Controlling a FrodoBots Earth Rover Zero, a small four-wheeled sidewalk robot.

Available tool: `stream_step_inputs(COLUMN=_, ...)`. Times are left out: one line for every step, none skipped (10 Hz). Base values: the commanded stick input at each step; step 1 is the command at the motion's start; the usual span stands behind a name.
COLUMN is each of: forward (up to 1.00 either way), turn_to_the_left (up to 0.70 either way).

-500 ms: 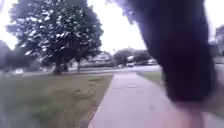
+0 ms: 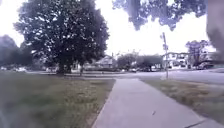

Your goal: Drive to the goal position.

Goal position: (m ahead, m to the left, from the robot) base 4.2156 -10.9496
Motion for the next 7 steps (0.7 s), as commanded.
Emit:
stream_step_inputs(forward=0.28, turn_to_the_left=0.00)
stream_step_inputs(forward=0.00, turn_to_the_left=0.00)
stream_step_inputs(forward=0.00, turn_to_the_left=0.00)
stream_step_inputs(forward=0.00, turn_to_the_left=0.00)
stream_step_inputs(forward=0.00, turn_to_the_left=0.00)
stream_step_inputs(forward=0.00, turn_to_the_left=0.00)
stream_step_inputs(forward=0.00, turn_to_the_left=0.00)
